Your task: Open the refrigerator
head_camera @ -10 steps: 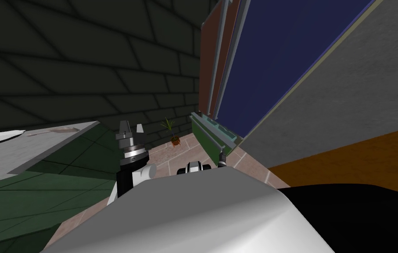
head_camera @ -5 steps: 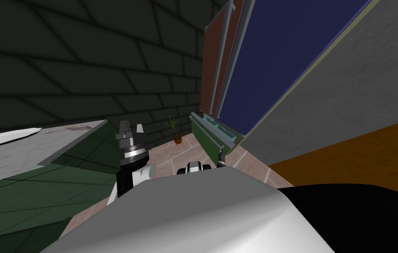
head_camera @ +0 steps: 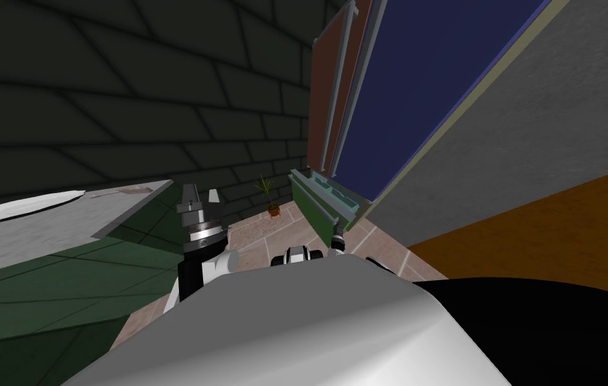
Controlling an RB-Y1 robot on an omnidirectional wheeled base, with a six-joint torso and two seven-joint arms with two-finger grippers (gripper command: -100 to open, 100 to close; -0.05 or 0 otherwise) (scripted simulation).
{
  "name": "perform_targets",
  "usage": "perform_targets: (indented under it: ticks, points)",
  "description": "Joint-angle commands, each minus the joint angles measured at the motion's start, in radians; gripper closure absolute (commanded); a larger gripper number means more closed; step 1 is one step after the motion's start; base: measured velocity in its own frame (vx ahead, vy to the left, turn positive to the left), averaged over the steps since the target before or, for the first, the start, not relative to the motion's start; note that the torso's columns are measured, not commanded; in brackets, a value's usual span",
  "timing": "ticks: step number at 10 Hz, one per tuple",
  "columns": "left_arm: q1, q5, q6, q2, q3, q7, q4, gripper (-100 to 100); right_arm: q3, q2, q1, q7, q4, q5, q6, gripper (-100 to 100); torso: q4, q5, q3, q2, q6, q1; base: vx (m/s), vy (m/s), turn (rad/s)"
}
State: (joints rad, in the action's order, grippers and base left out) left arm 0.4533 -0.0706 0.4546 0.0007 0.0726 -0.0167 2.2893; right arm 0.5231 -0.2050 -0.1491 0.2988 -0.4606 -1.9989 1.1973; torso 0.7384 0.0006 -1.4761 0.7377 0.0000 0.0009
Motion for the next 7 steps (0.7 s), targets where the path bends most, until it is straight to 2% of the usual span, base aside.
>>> perform_targets:
  ticks: [1,3,4,7]
  points:
    - [0.000,0.000,0.000,0.000,0.000,0.000,0.000,0,-0.006,-0.021,0.016,0.039,-0.068,0.012,-0.032,-100,-0.001,0.000,-0.001,-0.001,0.000,0.000,-0.028,0.010,-0.004]
    - [0.000,0.000,0.000,0.000,0.000,0.000,0.000,0,-0.016,-0.045,-0.032,0.063,-0.083,0.041,-0.085,-100,-0.001,-0.001,-0.001,-0.002,0.000,-0.001,-0.067,0.029,-0.003]
    - [0.000,0.000,0.000,0.000,0.000,0.000,0.000,0,-0.016,-0.045,-0.032,0.063,-0.083,0.041,-0.085,-100,0.002,0.001,0.001,0.003,-0.001,0.001,-0.079,0.018,-0.003]
    - [0.000,0.000,0.000,0.000,0.000,0.000,0.000,0,-0.031,-0.082,-0.104,0.099,-0.100,0.084,-0.164,-100,0.007,0.005,0.004,0.008,-0.001,0.007,-0.113,0.042,0.001]
